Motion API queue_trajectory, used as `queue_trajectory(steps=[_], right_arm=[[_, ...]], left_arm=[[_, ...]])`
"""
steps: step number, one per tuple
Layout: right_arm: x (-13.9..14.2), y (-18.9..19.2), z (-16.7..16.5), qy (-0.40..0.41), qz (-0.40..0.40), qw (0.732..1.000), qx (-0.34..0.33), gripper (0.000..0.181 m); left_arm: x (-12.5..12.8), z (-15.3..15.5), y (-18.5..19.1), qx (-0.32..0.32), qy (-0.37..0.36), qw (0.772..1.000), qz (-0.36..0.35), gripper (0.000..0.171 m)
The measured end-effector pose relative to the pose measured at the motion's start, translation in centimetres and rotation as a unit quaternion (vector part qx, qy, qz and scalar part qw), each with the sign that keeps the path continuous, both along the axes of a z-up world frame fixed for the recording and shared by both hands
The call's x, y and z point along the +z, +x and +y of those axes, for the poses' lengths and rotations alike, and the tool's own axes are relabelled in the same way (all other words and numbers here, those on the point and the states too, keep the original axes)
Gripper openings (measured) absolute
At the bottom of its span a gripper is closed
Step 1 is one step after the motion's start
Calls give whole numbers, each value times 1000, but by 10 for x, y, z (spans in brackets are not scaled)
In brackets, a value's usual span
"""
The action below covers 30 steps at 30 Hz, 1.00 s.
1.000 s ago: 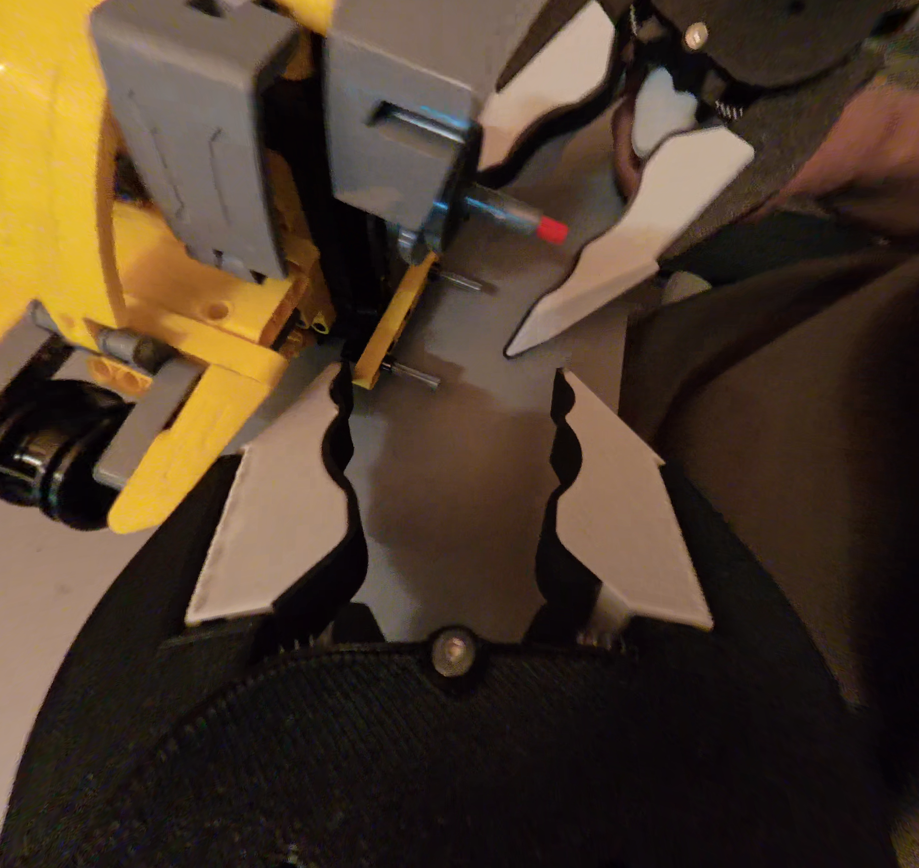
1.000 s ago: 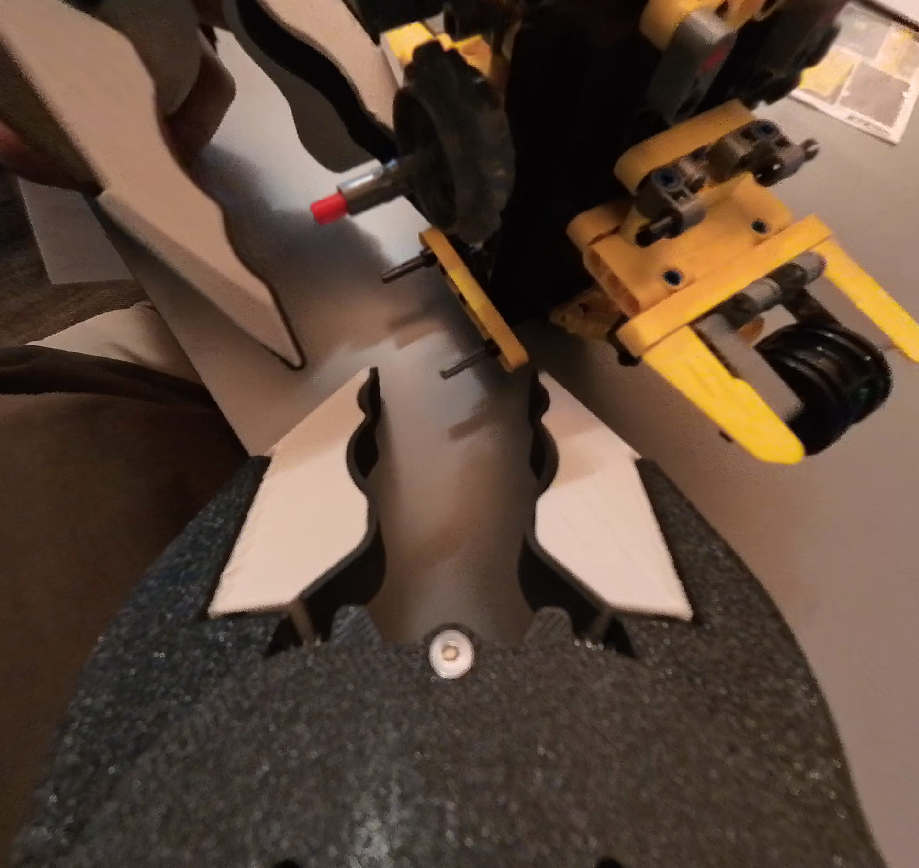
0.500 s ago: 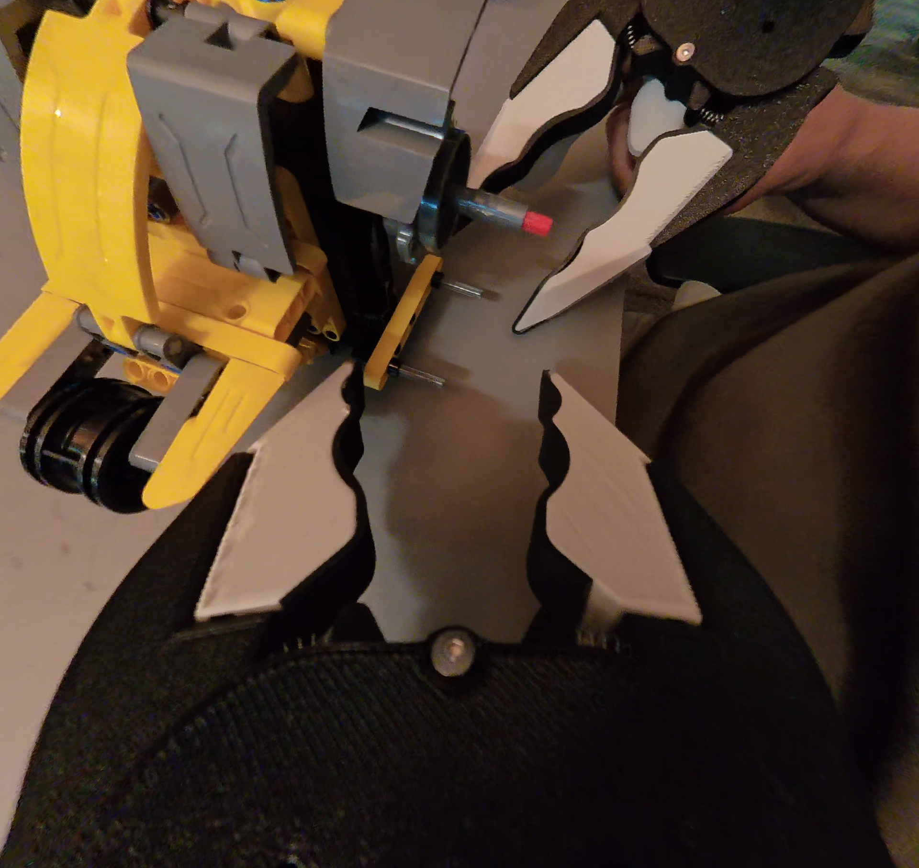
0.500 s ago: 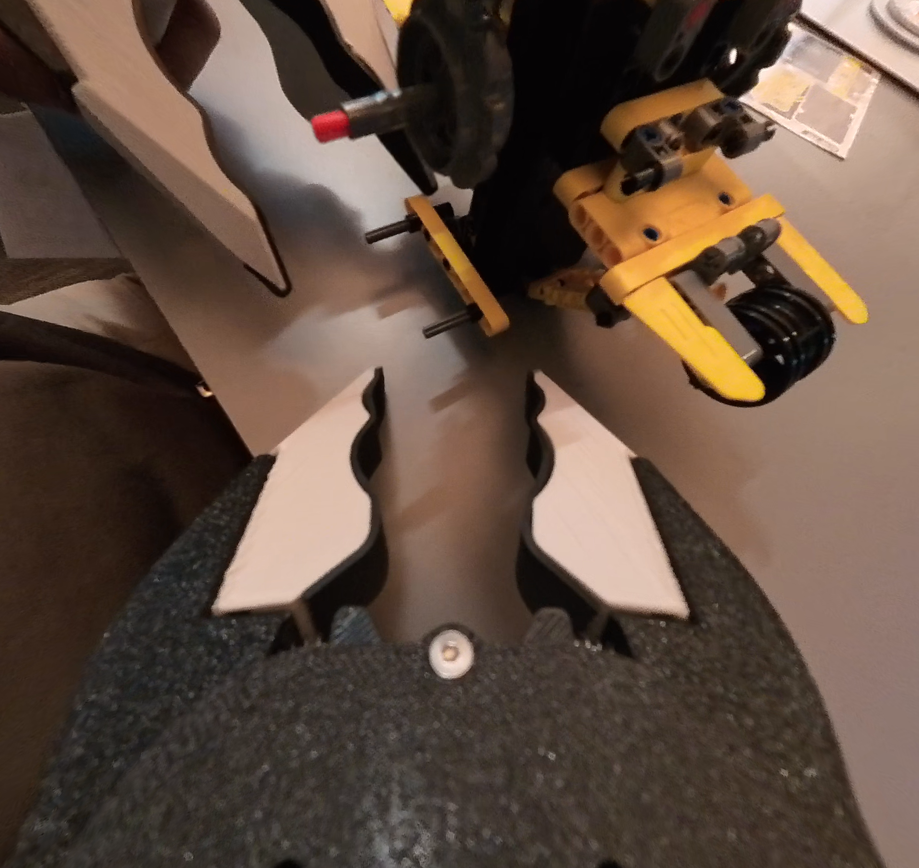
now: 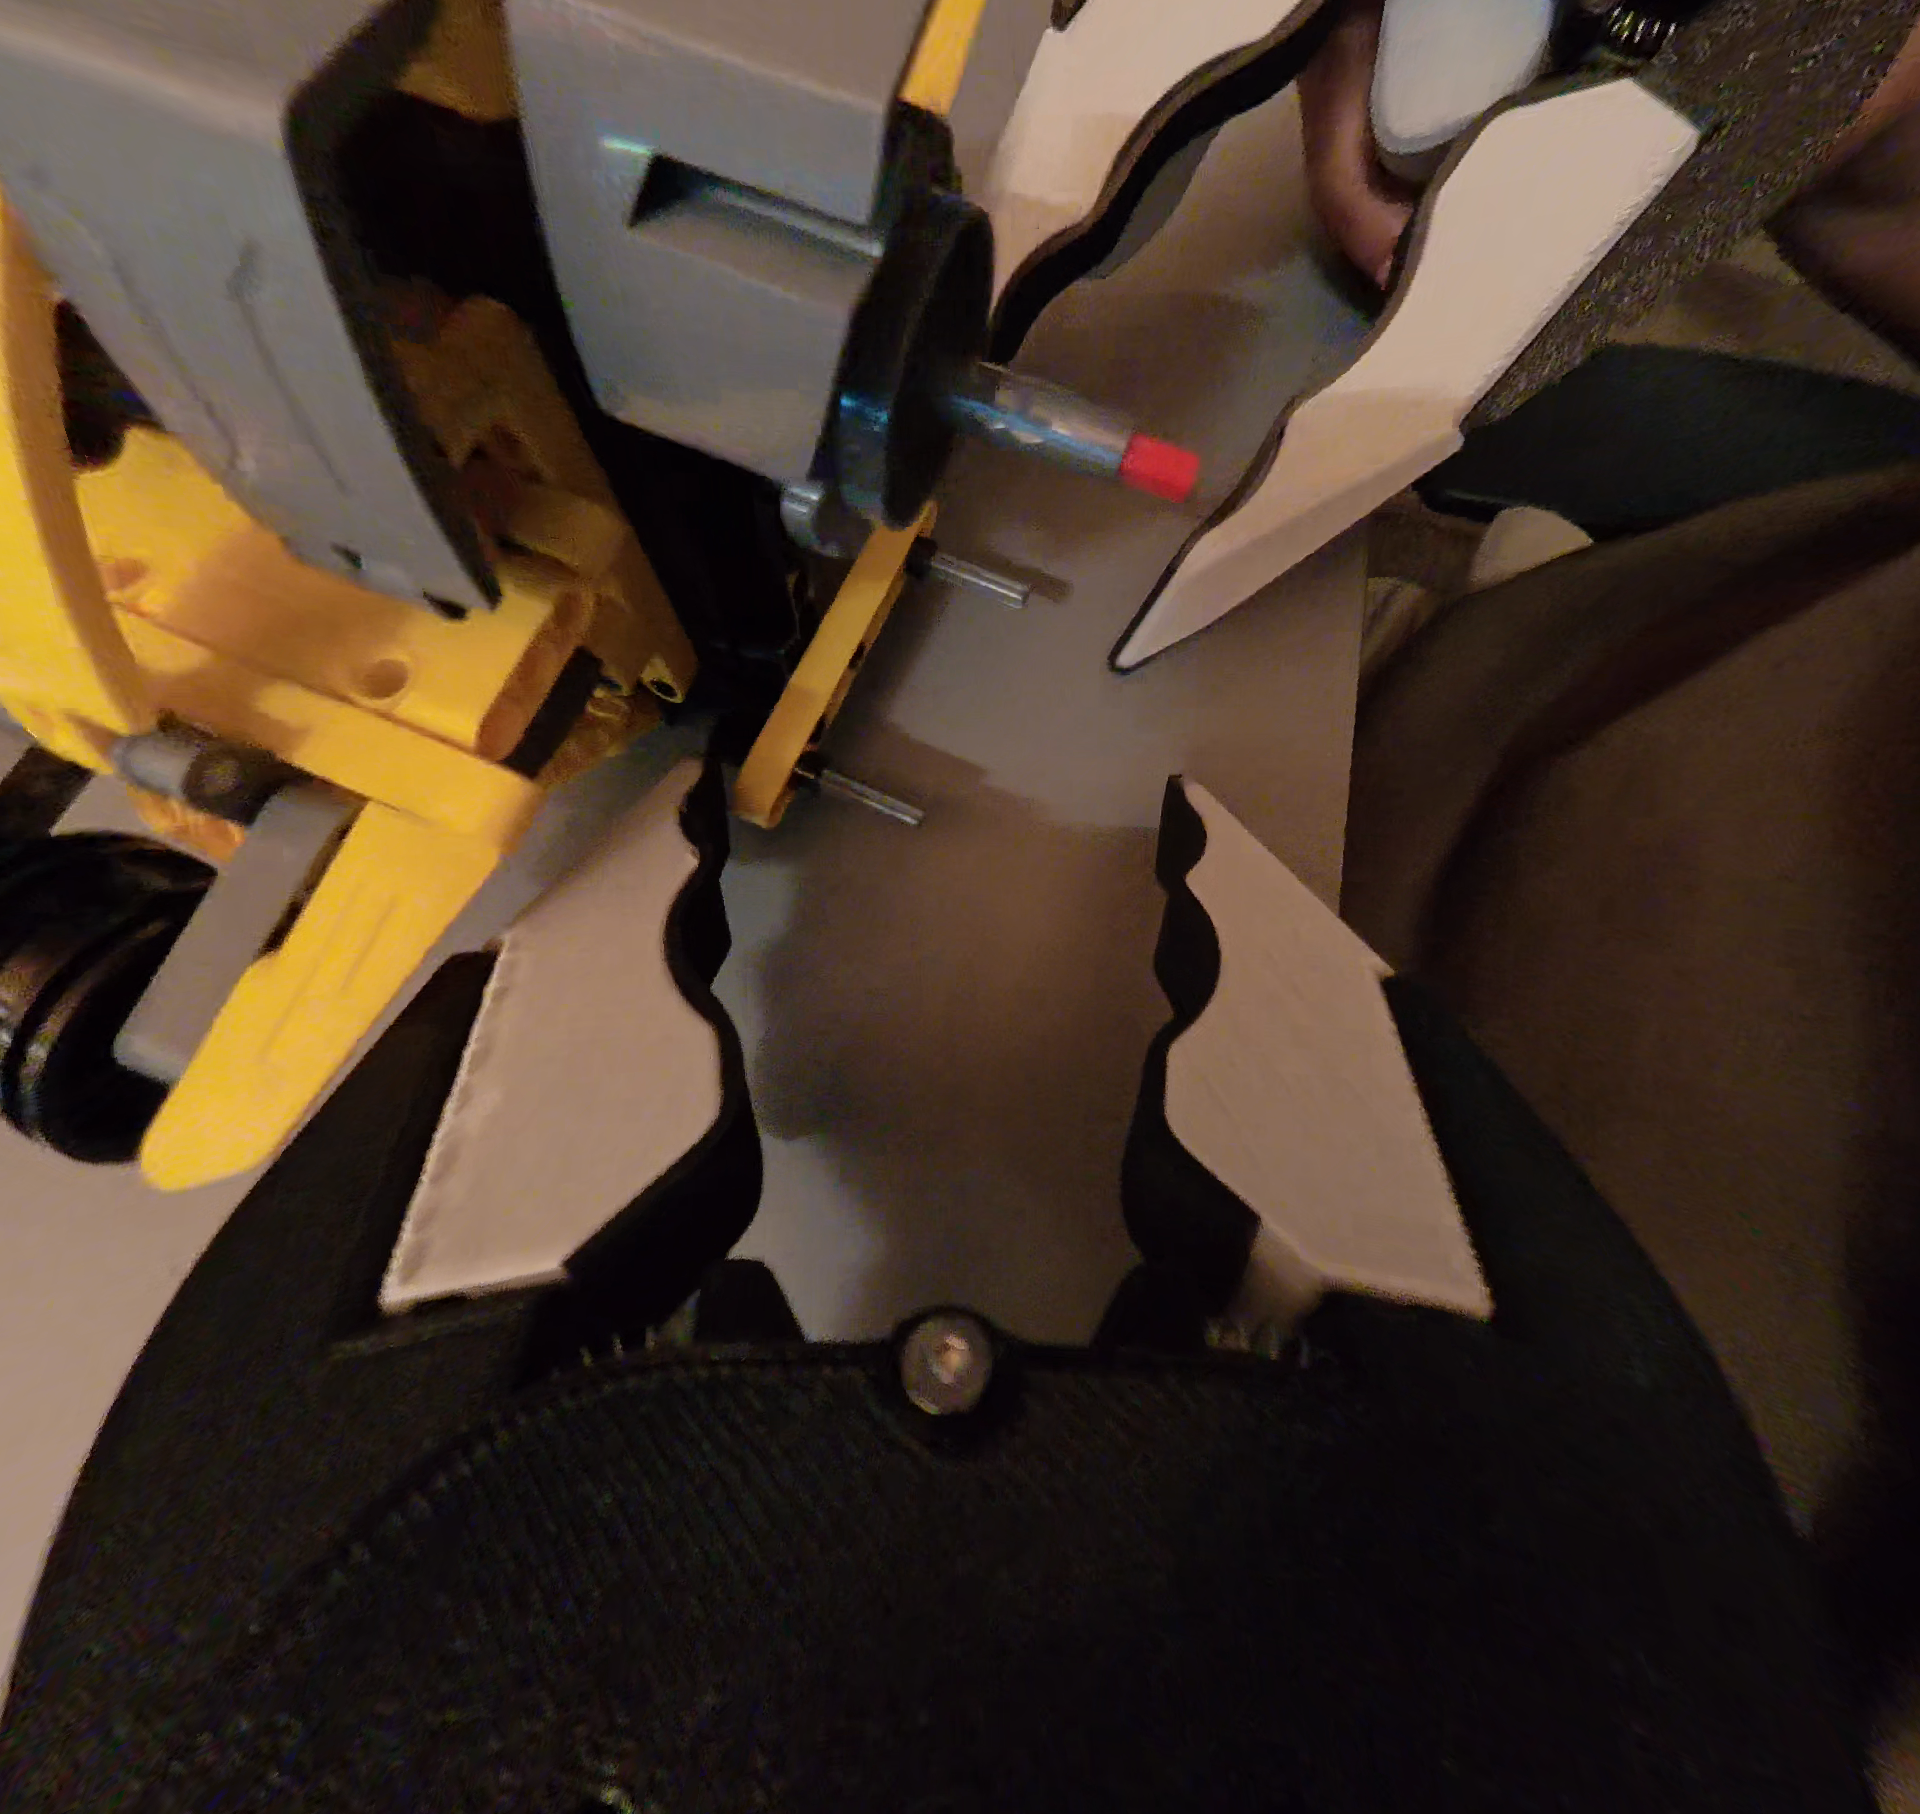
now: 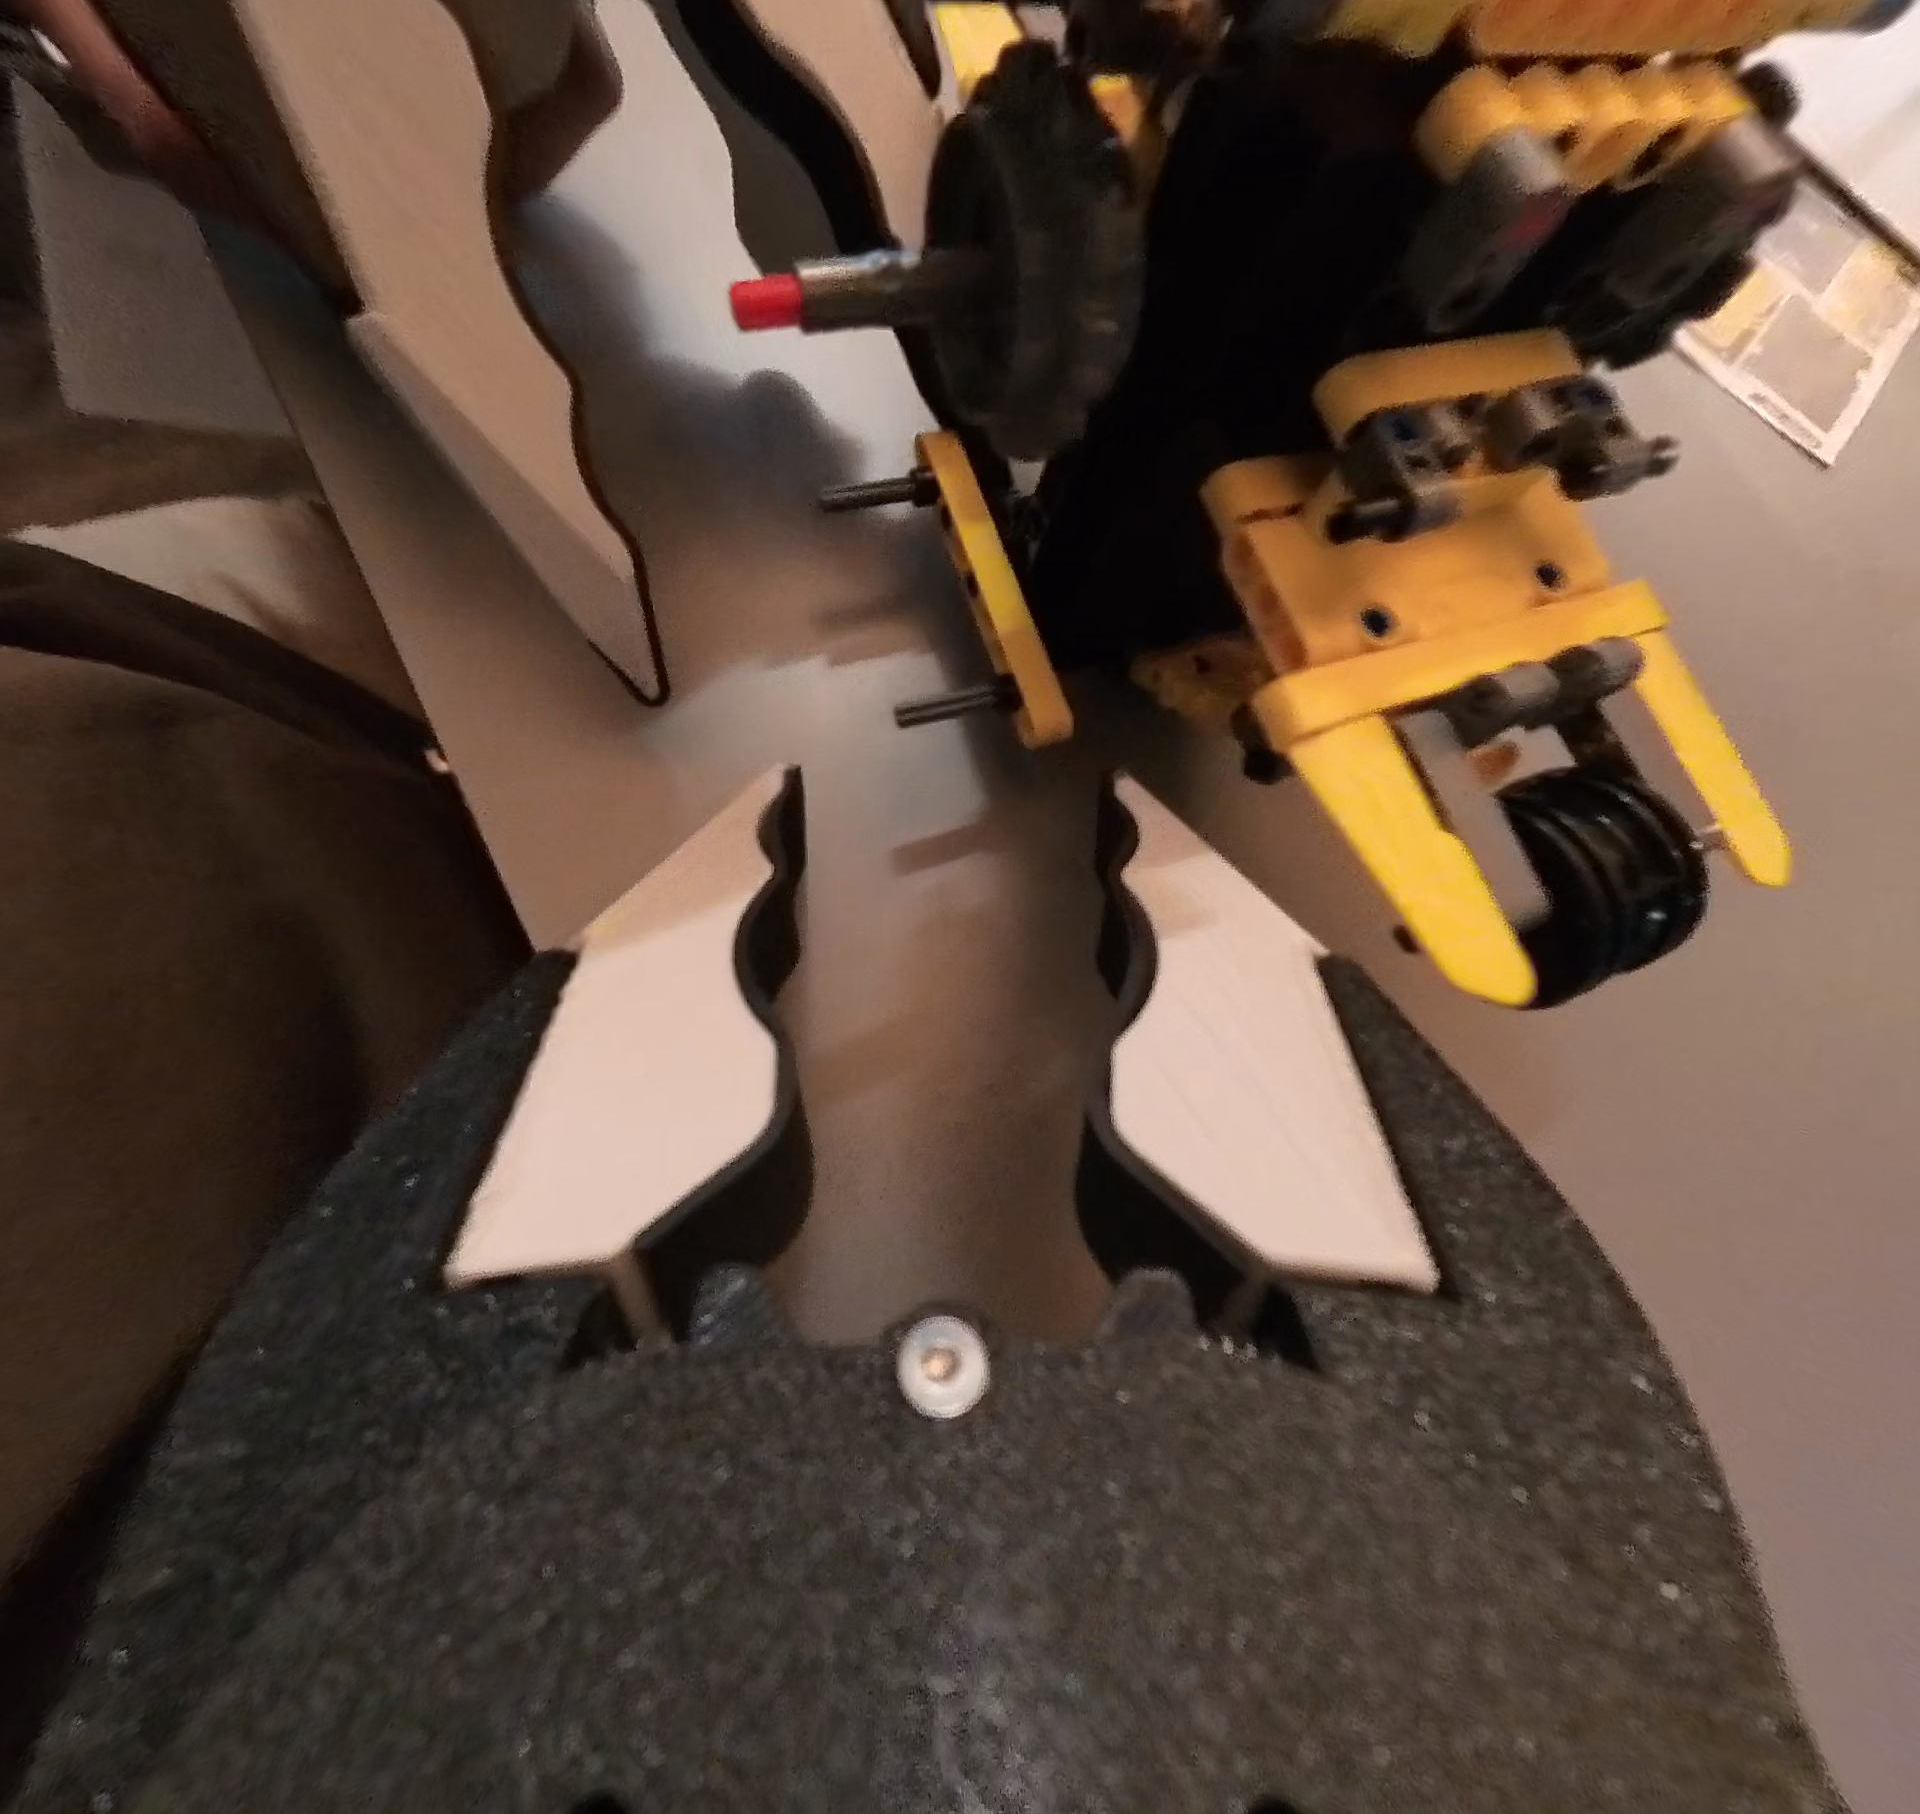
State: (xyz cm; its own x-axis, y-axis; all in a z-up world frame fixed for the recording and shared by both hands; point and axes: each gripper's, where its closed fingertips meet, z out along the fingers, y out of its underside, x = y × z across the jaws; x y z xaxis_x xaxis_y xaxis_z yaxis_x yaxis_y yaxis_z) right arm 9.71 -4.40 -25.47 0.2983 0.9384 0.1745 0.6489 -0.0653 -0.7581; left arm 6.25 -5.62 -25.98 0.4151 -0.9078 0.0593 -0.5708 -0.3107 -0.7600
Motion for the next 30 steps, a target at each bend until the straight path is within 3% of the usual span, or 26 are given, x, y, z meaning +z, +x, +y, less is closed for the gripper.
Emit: queue_trajectory(steps=[4, 12, 20, 23, 30], right_arm=[[-4, 5, 9, 44, -34, 998, -17, 51], [-5, 35, 32, 50, -43, 995, -69, 41], [12, 28, 6, 20, 27, 999, -26, 45], [23, 16, -8, 22, 73, 997, -4, 45], [21, 4, 3, 34, 63, 997, -38, 46]], left_arm=[[-3, -5, 7, -6, 20, 1000, 19, 81], [-2, -9, 13, 3, 28, 999, 20, 73], [5, -12, 4, 15, 23, 1000, -8, 71], [17, -10, 1, 23, 6, 998, -57, 58], [23, -6, -2, 34, -5, 996, -84, 47]])
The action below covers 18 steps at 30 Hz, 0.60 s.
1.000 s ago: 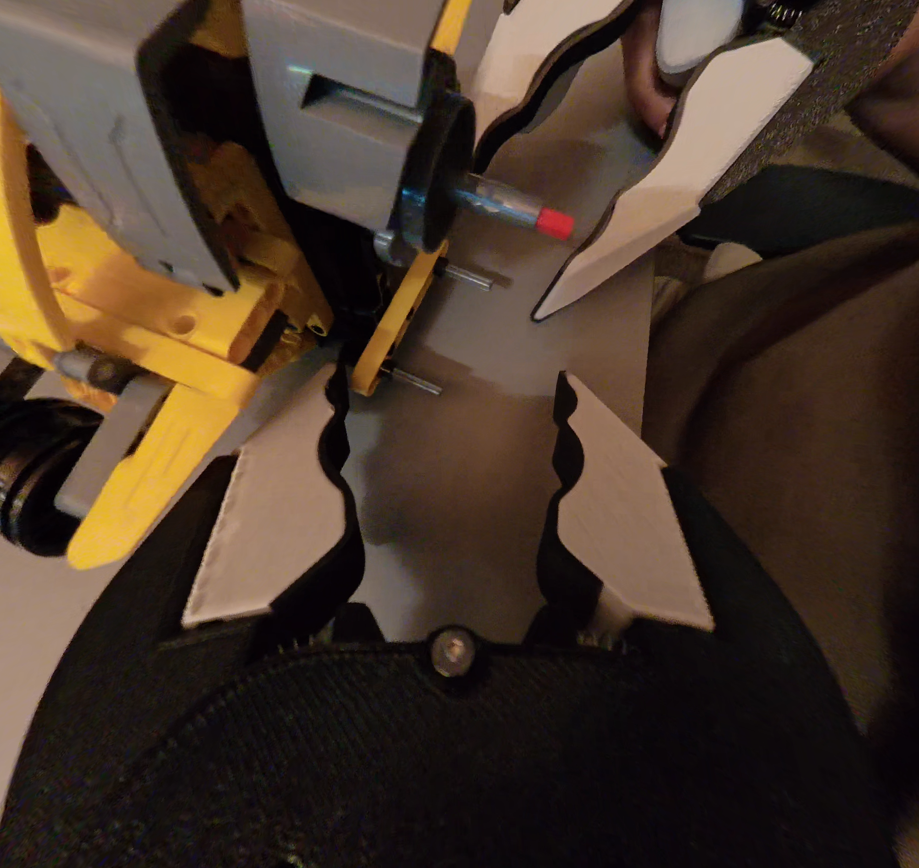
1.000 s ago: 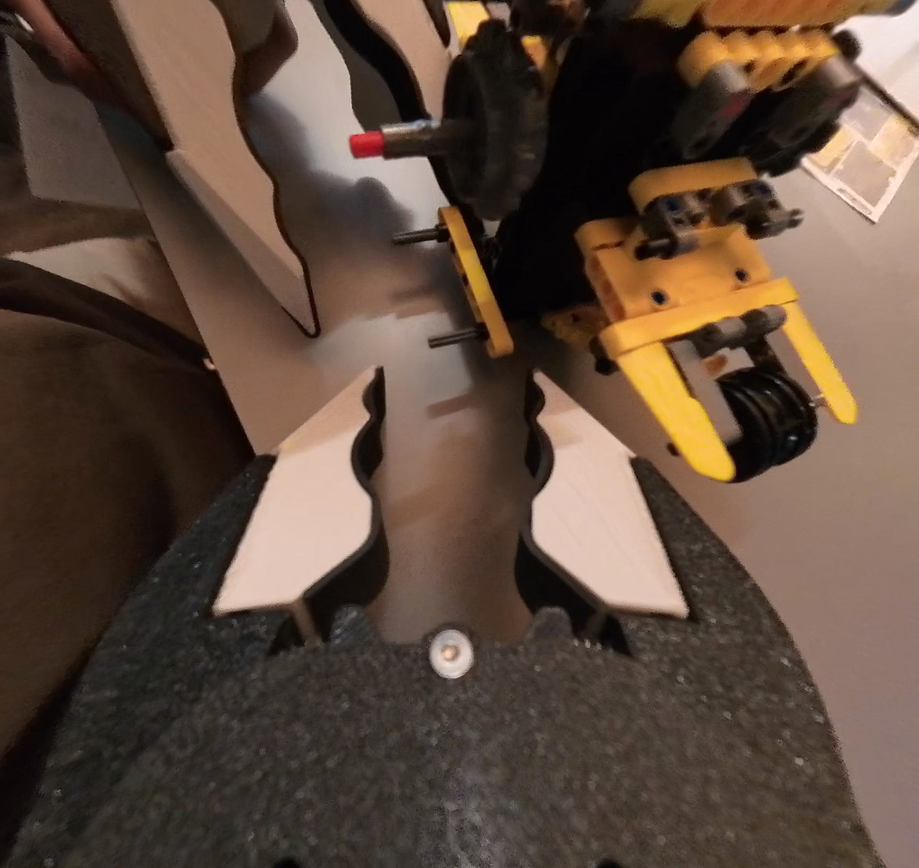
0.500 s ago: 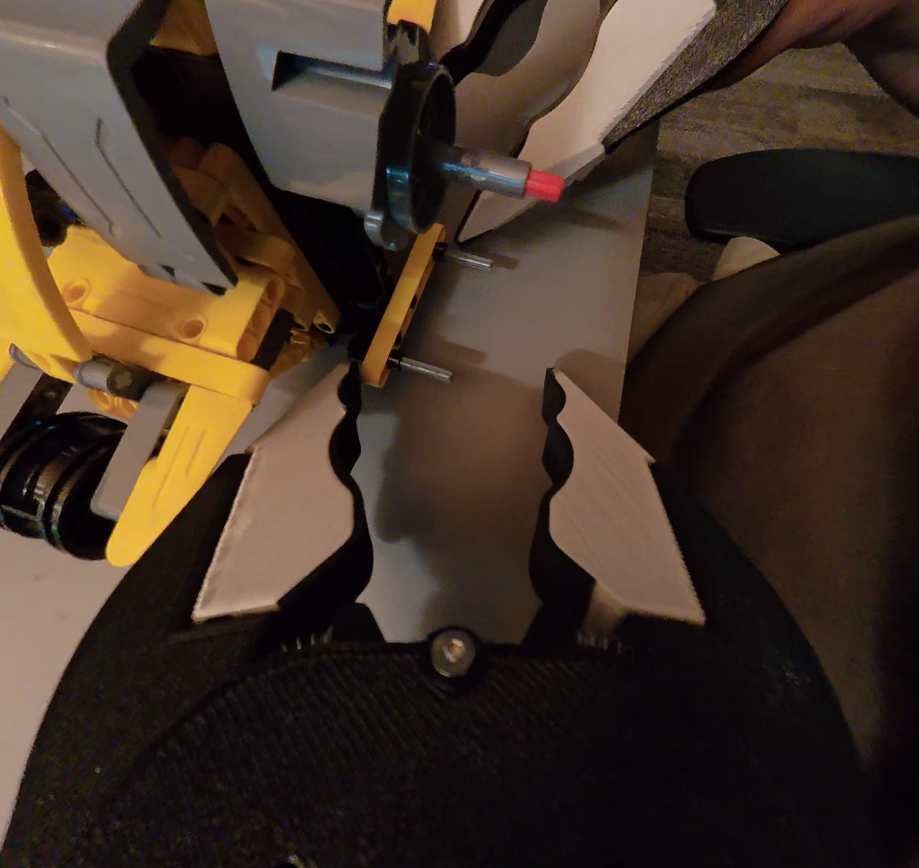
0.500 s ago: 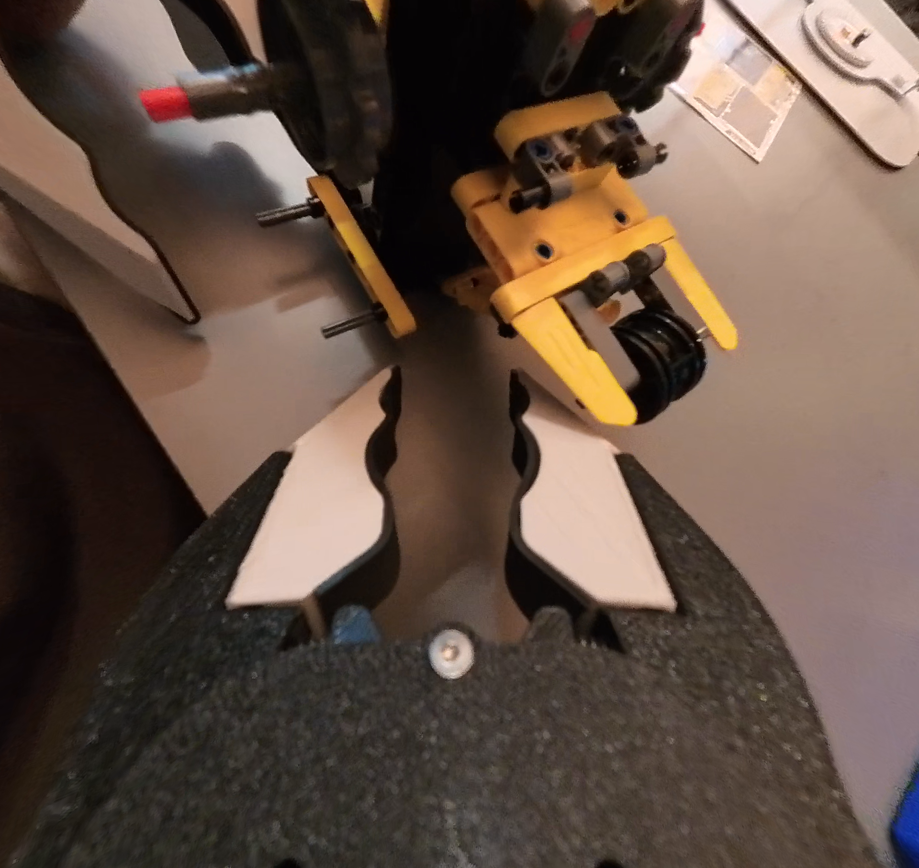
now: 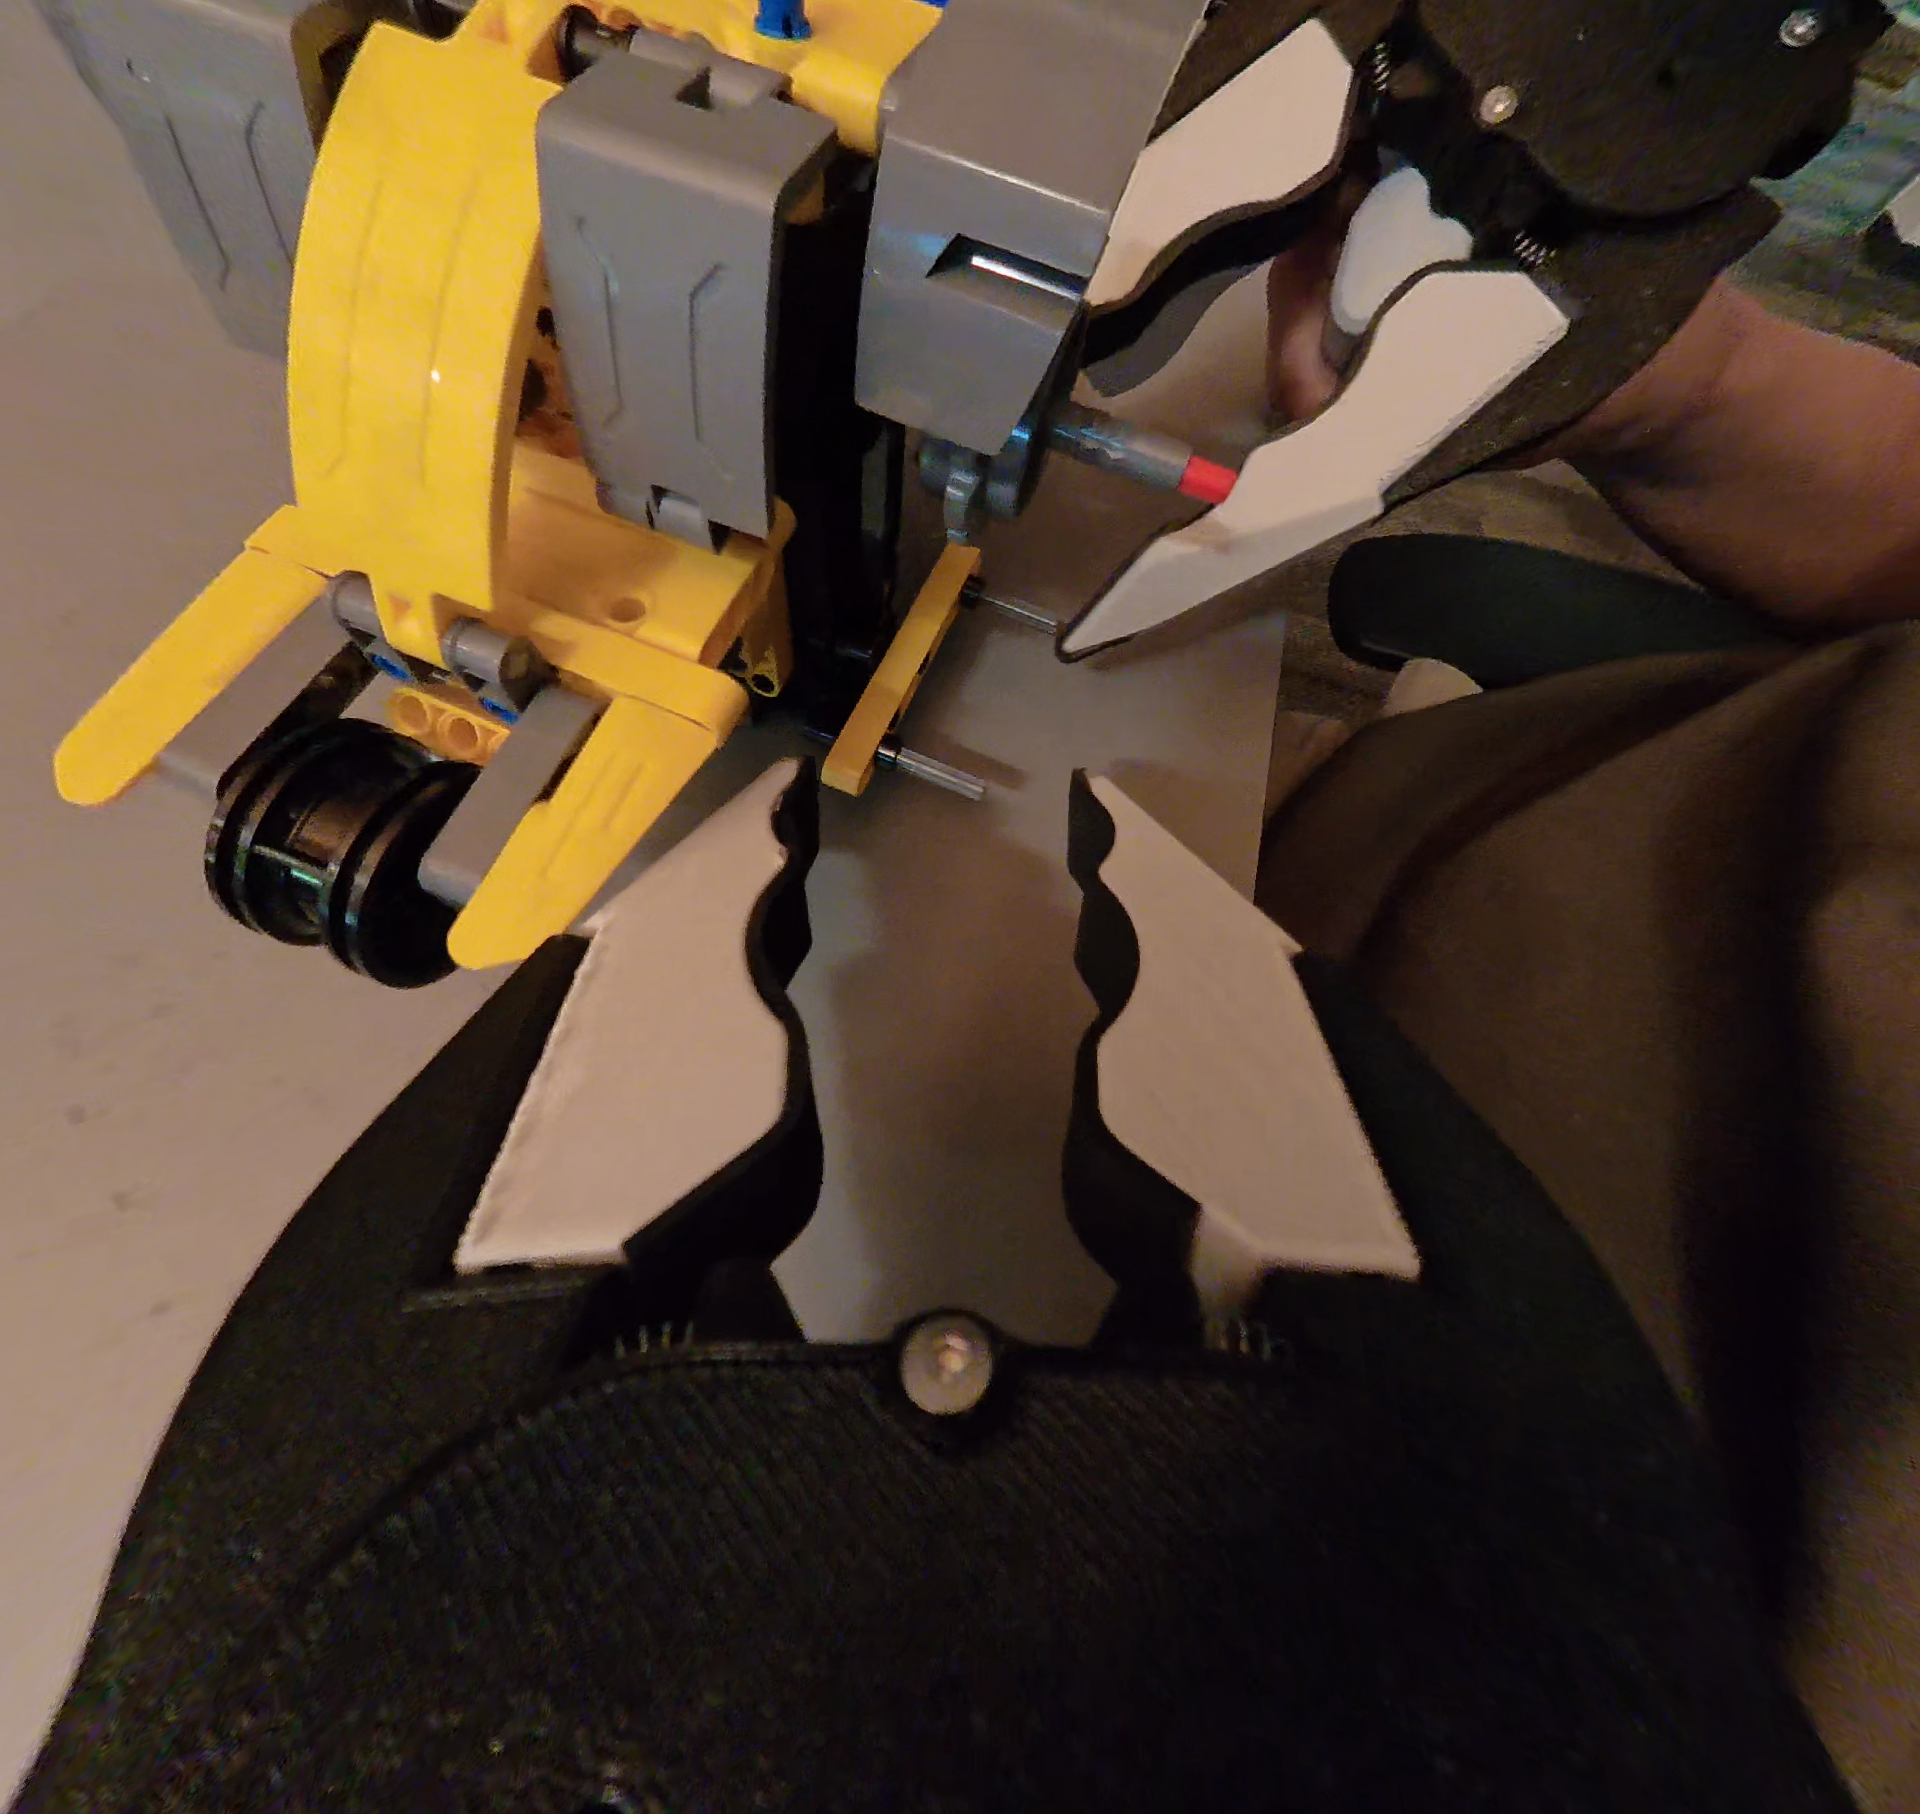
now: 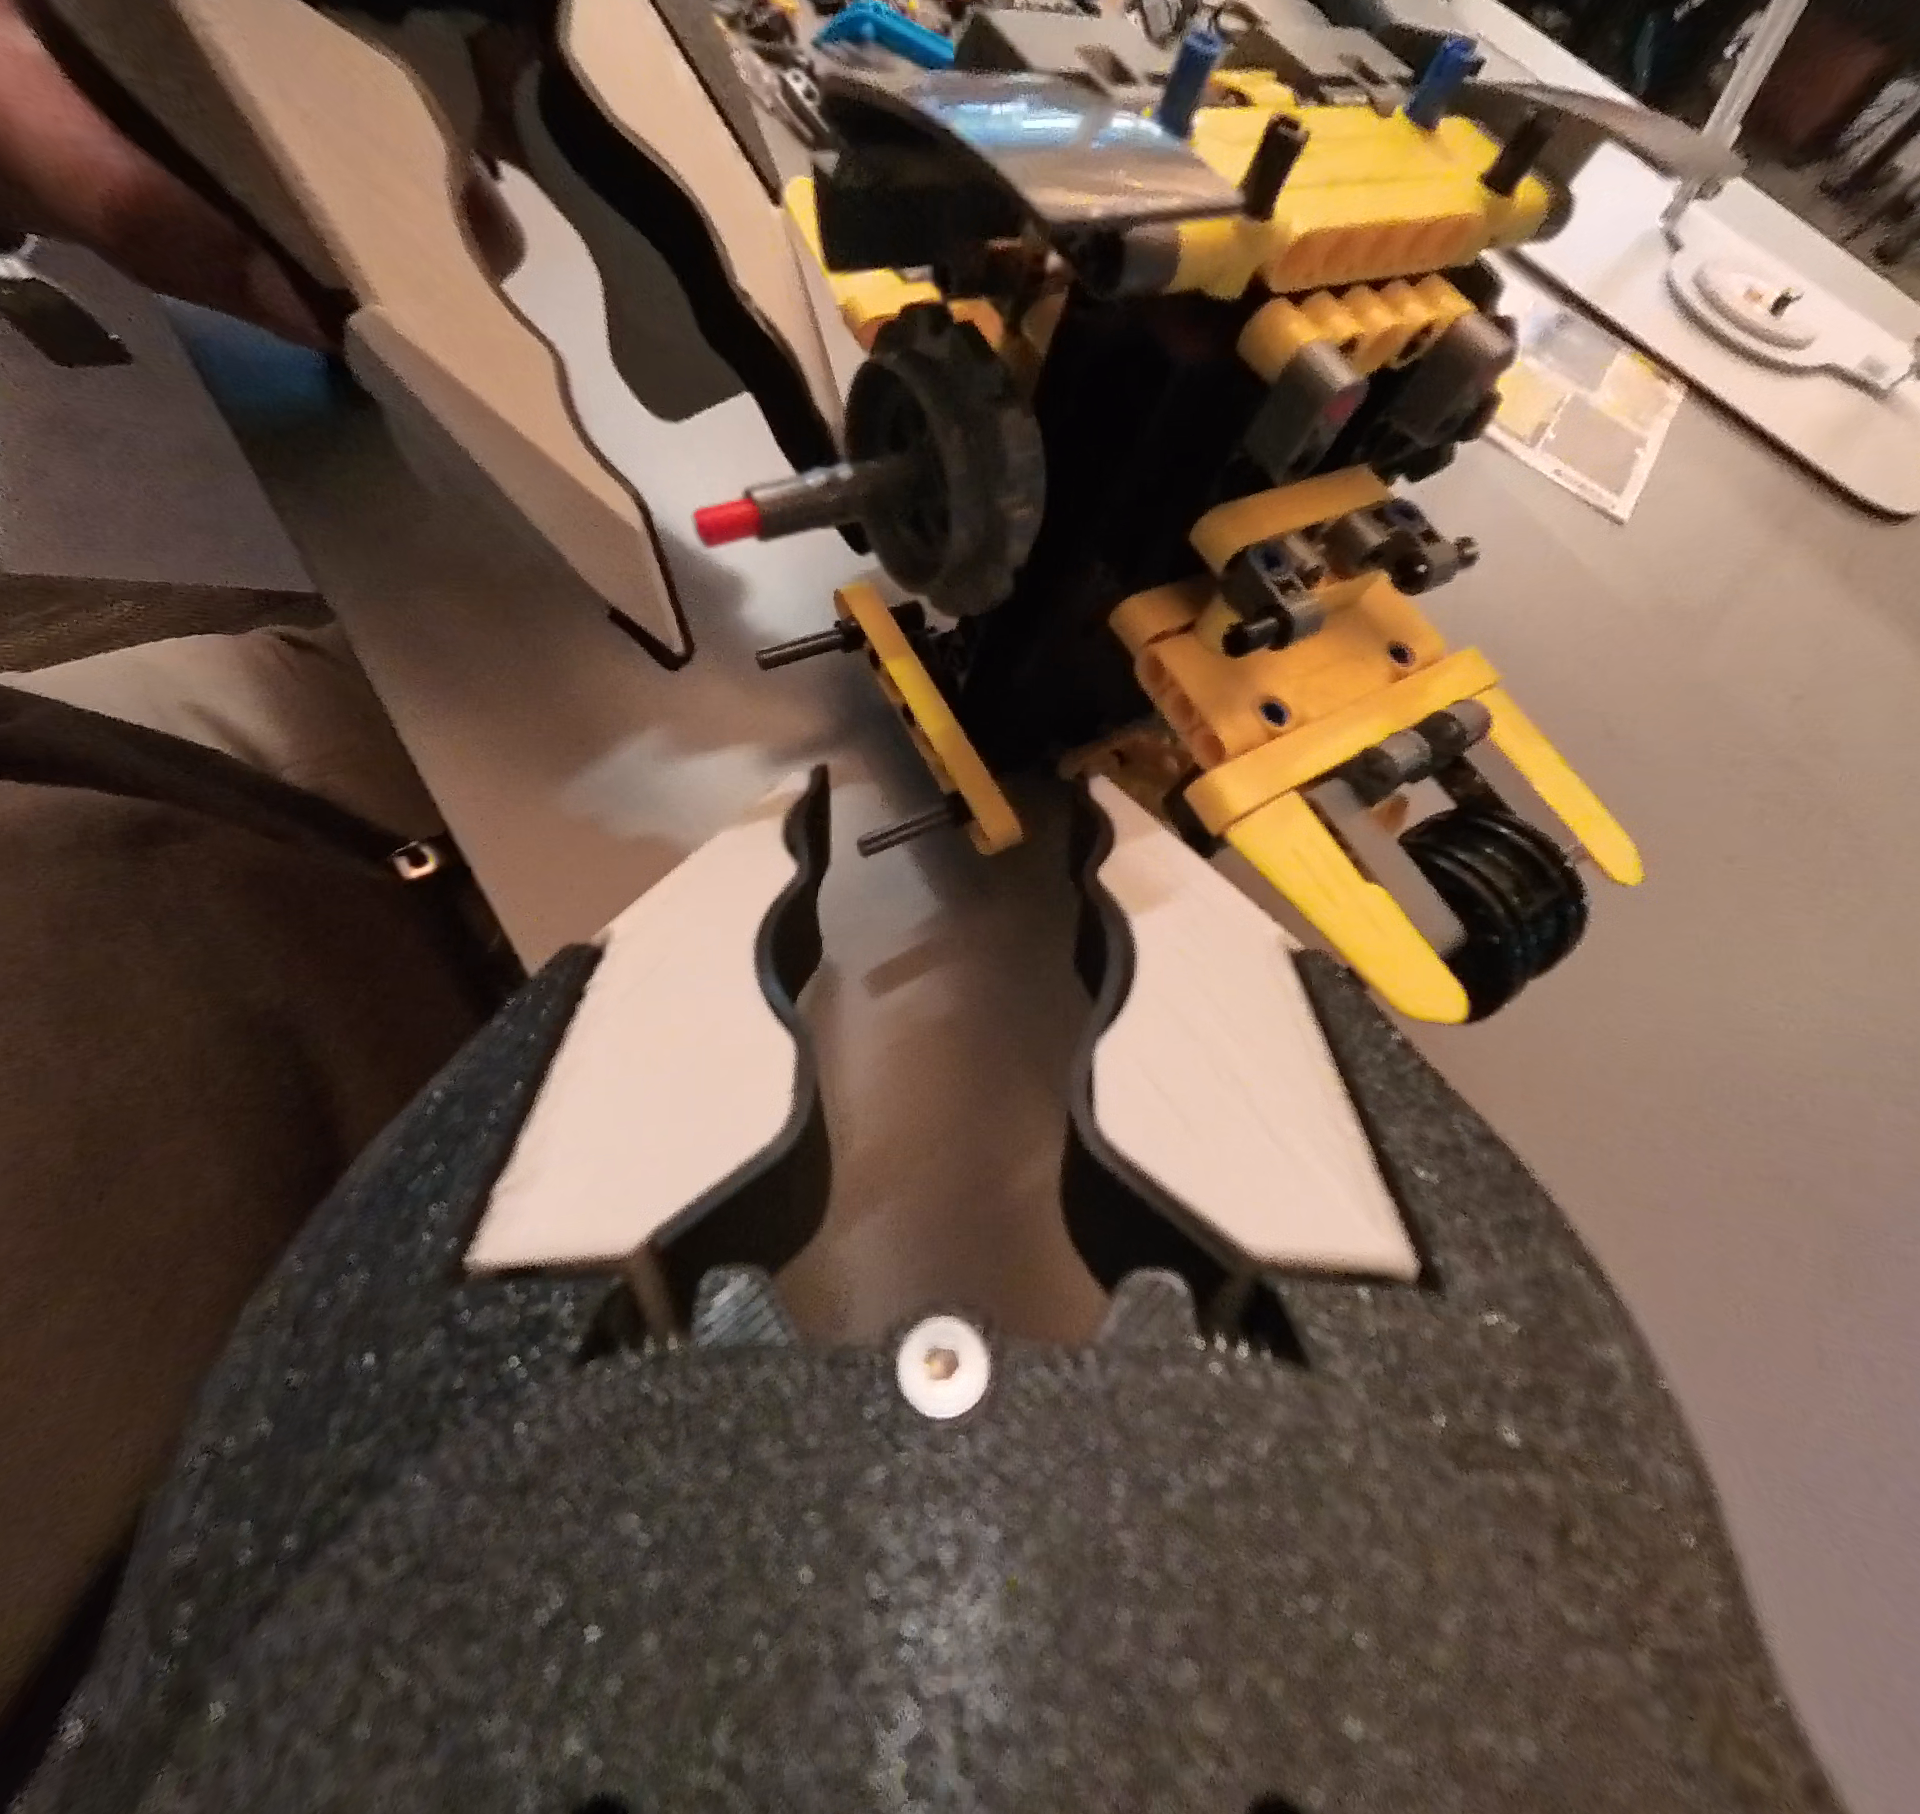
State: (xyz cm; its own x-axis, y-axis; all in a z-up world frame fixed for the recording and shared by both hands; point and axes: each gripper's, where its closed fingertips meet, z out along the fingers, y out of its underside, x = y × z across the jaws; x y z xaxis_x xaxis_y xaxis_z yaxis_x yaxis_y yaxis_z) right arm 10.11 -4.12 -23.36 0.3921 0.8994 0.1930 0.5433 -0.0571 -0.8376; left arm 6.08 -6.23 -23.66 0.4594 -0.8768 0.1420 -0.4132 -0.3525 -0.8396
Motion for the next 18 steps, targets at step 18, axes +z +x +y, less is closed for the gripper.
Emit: queue_trajectory(steps=[18], right_arm=[[-8, -17, 6, -61, 3, 998, -25, 44]], left_arm=[[-8, 19, -8, 71, 15, 997, 40, 25]])
